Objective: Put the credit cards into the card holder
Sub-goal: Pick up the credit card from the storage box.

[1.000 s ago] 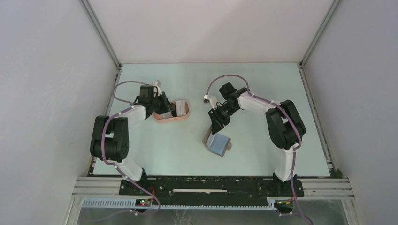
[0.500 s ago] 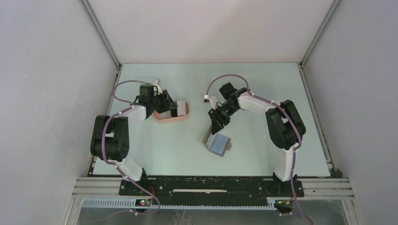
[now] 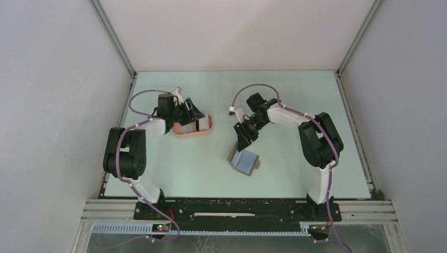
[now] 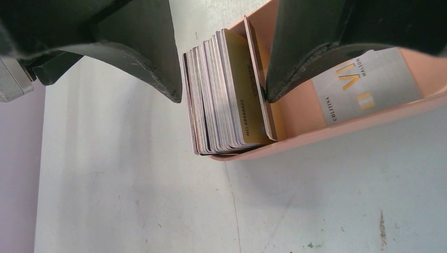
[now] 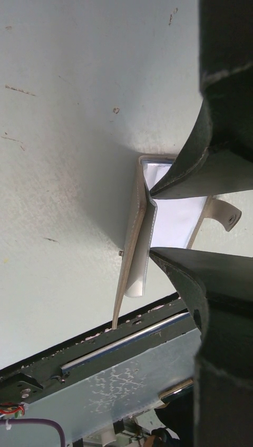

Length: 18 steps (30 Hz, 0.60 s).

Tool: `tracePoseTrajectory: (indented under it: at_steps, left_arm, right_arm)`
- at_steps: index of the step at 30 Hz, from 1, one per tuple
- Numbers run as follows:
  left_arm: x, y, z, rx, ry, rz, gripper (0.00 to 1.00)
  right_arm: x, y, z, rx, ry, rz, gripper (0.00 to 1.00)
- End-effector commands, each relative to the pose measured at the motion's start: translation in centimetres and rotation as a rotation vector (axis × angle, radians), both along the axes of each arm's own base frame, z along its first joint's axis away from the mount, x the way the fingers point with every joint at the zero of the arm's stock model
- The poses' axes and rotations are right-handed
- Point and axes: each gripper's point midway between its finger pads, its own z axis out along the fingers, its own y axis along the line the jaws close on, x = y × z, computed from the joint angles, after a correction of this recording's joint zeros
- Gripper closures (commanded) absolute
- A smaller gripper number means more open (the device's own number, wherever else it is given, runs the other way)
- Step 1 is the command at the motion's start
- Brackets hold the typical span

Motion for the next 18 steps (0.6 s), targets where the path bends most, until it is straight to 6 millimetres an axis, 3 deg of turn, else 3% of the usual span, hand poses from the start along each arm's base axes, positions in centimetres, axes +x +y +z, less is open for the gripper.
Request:
tracePoseTrajectory:
  at_steps: [1, 9, 18]
  left_arm:
    - [1.1, -1.7, 1.3, -0.033, -0.043, -0.033, 0.35]
    - [1.1, -1.9, 0.8, 0.047, -0.007, 0.01, 0.35]
    - [0.2, -2.1, 2.0, 0.119, 0.01, 0.036, 0.36]
  right_arm:
    - [0.9, 0.6, 1.7, 0.043, -0.035, 0.009, 0.53]
    - [1.0, 0.5, 1.7, 0.044, -0.034, 0.005, 0.53]
    - [0.9, 0.5, 1.8, 0.045, -0.035, 0.005, 0.53]
